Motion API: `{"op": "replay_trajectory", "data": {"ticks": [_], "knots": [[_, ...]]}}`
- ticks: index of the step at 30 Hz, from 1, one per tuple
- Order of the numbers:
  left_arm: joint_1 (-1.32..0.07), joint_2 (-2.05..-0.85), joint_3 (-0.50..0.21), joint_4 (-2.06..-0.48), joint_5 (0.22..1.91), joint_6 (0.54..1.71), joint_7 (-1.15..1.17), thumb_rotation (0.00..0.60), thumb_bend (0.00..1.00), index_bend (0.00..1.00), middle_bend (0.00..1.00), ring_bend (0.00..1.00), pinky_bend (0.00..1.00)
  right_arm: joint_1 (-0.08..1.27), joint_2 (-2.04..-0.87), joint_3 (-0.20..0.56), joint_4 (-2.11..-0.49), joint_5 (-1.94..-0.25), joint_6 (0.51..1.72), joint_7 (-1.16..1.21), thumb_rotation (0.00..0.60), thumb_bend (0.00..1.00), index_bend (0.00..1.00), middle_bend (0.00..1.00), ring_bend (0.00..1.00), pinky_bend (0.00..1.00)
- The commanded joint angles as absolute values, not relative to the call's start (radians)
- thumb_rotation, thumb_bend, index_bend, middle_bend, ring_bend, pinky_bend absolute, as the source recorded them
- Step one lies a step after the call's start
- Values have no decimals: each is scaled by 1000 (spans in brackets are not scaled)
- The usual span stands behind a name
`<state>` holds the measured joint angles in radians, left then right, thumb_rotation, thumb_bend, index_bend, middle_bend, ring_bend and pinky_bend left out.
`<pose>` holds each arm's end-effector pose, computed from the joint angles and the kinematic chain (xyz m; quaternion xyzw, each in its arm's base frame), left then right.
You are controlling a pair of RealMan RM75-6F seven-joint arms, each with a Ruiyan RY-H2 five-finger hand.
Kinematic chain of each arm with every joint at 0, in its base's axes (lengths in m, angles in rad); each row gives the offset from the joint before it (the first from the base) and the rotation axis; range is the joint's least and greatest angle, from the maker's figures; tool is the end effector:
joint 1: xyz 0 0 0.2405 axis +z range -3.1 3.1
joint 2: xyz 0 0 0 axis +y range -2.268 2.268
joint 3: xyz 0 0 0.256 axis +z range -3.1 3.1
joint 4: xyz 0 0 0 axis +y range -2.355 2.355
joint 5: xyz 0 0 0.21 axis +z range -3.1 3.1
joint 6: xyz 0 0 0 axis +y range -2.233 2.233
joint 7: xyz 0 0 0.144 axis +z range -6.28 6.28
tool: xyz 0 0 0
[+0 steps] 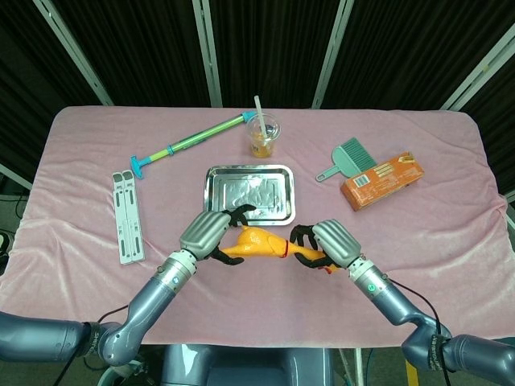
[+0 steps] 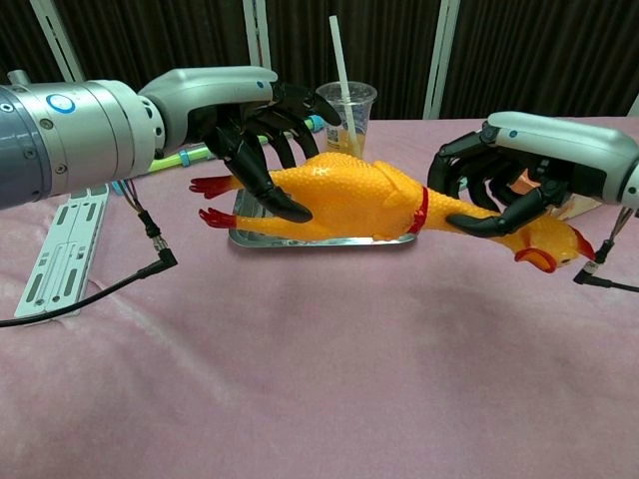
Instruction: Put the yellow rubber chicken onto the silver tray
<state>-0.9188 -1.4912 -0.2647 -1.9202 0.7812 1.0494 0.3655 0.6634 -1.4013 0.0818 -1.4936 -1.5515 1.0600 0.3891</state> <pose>-0.0307 0.3073 -0.0011 -0.6965 -0.4955 -0.4395 0.2759 -0.1620 -0.3144 0.0234 0.6984 -0.4596 0.4915 0.2437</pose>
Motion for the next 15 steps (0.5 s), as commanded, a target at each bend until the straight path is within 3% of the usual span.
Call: {"op": "replay_trajectory", "data": {"ticks": [1,6,11,15], "knots": [[-920,-1492,-264,-1922,779,1050,365,600,49,197,332,329,449,662,-1401,81,-1491,-1552,1061,391,600,606,913,702,709,875],[-932,-1498,-261,-1909,758,1040,375,600,127,232,346,340,452,662,-1401,78,-1491,-1557,1065,398,600,607,913,702,709,875],[-937,-1512,-266,-1900,750,1046,373,600,323,349,459,420,461,662,-1400,76,-1492,-1560,1067,401,600,607,913,702,709,875],[-943,-1526,-267,-1889,753,1053,376,600,427,434,540,485,471,662,-1398,74,-1494,-1565,1070,408,600,607,913,702,709,875]]}}
